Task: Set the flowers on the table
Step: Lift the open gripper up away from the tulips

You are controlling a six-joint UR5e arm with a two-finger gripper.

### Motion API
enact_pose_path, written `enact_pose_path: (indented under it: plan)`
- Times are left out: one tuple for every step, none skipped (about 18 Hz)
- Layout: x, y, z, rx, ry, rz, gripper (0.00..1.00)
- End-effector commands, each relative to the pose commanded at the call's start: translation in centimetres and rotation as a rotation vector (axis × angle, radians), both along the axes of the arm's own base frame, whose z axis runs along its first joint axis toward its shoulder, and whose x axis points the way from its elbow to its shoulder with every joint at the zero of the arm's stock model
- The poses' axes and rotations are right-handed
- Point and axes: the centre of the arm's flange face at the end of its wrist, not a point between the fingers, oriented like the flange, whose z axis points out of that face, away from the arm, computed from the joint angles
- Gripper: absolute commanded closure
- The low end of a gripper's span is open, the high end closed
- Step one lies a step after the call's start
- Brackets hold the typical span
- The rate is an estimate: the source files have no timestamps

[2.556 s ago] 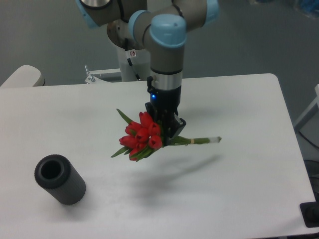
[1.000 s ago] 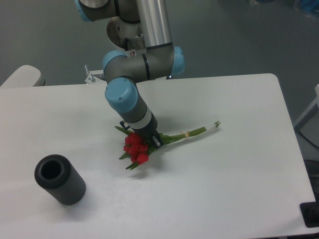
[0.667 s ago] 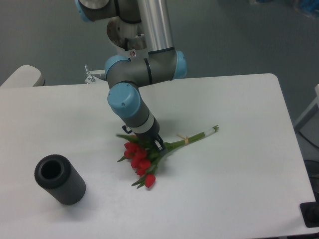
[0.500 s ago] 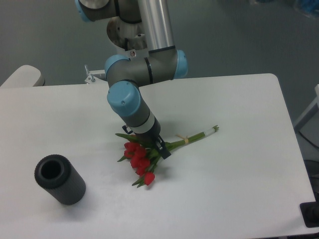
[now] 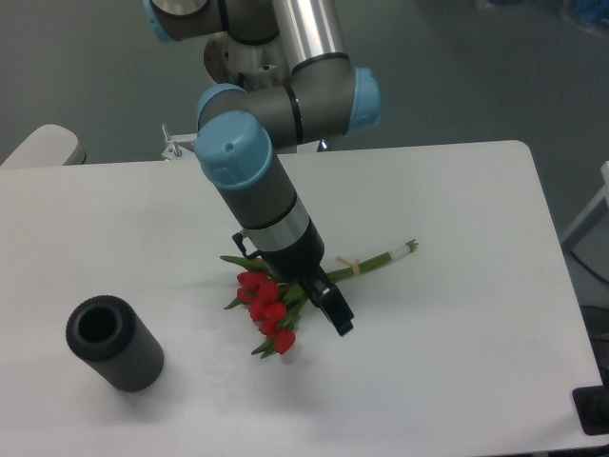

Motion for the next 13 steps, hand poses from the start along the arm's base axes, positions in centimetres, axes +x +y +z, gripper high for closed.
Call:
enact_pose_path:
  plan:
    - [-0.5,0.1,0.4,0.020,-0.016,-0.005,0.00]
    - [-1.1,0.1,0.7,0.038,-0.039,-0.008,0.00]
    - [-1.5,0.3,1.1,0.055,-0.062,-0.015,0.00]
    - [-1.6,0.6,1.3,0.066,-0.084,-0.026,0.00]
    - [-2.2,0.5,1.7,0.079,-0.095,-0.023,0.00]
    - [-2.9,0.2,1.9,0.096,-0.113,-0.012,0.00]
    - [-3.3,0.1,2.4,0.134,-0.142,-0.009,0.00]
    - [-3.9,-0.2,2.6,0.180,-0.181,0.005,0.00]
    - [-4.3,-0.4,2.7,0.229,-0.224,0.034,0.00]
    - [-4.9,-0.8,3.0,0.270,-0.257,0.058,0.00]
    - [-5.8,-1.4,3.5,0.298,-0.274,0.064,0.00]
    - [-6.3,-1.7,3.9,0.322,-0.287,0.062,0.00]
    - [-6.7,-2.0,4.1,0.337,-0.299,0.061,0.00]
